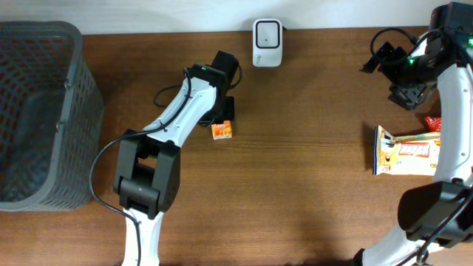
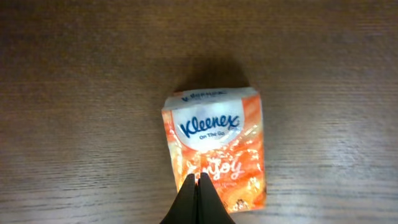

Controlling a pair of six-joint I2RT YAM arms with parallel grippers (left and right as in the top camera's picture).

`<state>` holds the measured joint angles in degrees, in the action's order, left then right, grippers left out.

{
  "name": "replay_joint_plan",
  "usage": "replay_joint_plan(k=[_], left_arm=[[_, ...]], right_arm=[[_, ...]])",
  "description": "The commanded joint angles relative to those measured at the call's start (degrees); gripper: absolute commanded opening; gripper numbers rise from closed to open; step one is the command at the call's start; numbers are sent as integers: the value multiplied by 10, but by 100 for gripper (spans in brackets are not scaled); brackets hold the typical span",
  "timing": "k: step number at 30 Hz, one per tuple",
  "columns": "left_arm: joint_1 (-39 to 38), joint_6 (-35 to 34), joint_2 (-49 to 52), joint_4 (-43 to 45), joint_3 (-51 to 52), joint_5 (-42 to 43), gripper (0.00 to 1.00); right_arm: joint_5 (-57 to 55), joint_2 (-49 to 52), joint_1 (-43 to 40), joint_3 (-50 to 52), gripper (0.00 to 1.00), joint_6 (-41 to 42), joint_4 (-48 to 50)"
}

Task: Scan the item barcode

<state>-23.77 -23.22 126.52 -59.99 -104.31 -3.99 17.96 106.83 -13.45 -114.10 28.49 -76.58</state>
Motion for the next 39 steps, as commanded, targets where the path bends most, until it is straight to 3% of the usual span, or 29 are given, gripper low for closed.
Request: replay_joint_plan(k=[1, 26, 35, 39], left_arm=[[3, -21, -7, 12, 14, -19, 0], [3, -31, -5, 78, 119, -51, 0], [5, -31, -5, 81, 118, -64, 0], [7, -31, -7, 42, 80, -52, 0]], right_arm=[[4, -3, 3, -4, 98, -1, -2], [4, -3, 3, -4, 98, -1, -2], [5, -3, 3, -4, 98, -1, -2], [4, -3, 3, -4, 98, -1, -2]])
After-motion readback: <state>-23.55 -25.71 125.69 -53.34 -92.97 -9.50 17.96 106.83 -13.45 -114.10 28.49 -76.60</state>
